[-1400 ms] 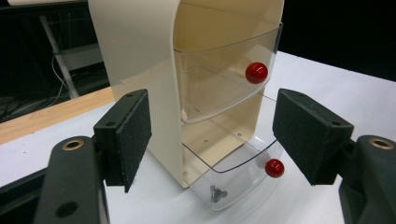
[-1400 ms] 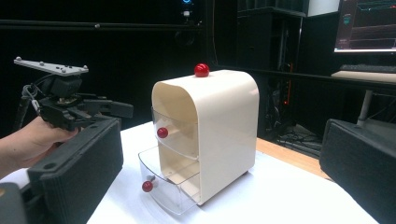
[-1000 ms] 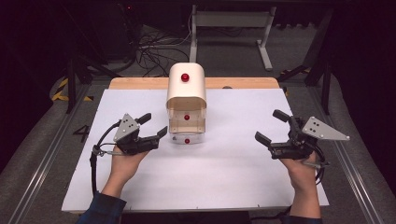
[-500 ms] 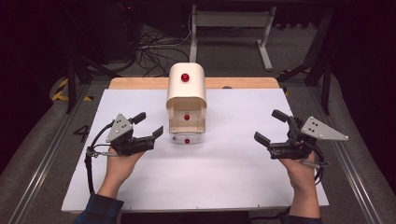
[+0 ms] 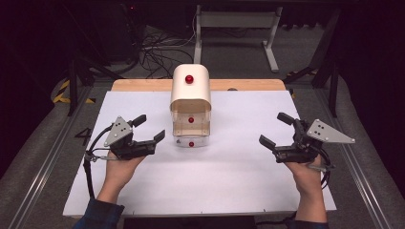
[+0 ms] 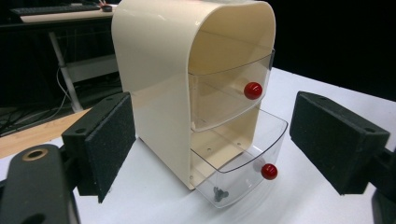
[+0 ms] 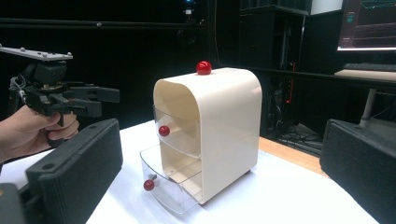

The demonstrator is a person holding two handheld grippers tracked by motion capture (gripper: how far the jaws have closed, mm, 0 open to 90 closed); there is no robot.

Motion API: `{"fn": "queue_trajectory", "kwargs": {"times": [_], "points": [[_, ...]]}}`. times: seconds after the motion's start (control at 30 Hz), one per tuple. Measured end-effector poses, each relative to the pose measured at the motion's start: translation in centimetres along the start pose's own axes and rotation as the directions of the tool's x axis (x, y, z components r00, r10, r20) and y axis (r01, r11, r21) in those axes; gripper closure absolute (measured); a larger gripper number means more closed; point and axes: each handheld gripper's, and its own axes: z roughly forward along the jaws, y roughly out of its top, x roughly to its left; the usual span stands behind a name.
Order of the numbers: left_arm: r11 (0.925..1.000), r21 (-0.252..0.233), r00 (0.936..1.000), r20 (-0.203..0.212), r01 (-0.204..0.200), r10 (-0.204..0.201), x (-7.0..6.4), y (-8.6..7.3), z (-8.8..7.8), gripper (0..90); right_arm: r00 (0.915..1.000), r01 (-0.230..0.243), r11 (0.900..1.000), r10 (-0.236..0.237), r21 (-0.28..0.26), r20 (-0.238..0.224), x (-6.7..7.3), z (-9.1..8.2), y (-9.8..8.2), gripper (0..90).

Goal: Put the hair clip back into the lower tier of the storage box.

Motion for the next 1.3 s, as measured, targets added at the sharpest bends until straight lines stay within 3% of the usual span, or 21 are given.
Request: {"fn": "queue_trajectory", "kwargs": {"times": [1.3], "points": [[0.9993, -0.037, 0.9996, 0.027, -0.012, 0.013, 0.1, 0.8, -2.7, 6.4, 1.0, -0.004, 1.0, 0.004, 0.008, -0.002, 0.0, 0.4, -0.5, 0.0]]}}
